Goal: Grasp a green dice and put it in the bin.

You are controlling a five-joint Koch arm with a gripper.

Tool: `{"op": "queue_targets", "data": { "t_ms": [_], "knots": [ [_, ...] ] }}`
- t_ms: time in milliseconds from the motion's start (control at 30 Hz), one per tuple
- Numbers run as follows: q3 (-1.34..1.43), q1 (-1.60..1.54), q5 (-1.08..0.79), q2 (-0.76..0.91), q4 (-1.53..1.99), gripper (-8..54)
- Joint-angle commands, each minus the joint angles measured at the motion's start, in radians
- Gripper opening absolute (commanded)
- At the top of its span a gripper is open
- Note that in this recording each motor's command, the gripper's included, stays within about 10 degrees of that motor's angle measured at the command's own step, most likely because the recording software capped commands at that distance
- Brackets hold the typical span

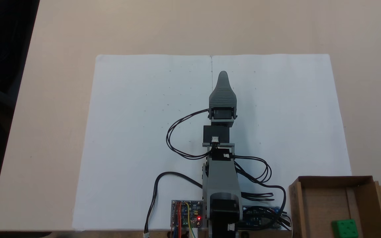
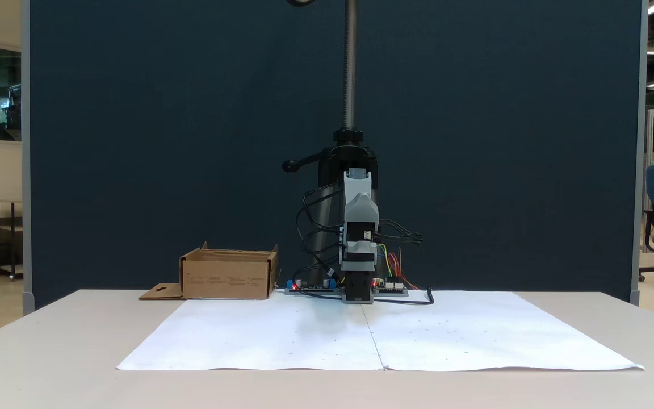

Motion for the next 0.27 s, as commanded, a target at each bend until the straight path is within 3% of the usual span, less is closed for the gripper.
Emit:
{"op": "queue_targets", "data": {
  "t_ms": [0,233],
  "knots": [
    [0.075,0.002,-0.043,0.107,-0.135,44.5],
    [0.075,-0.002,-0.043,0.107,-0.135,44.5]
  ]
}}
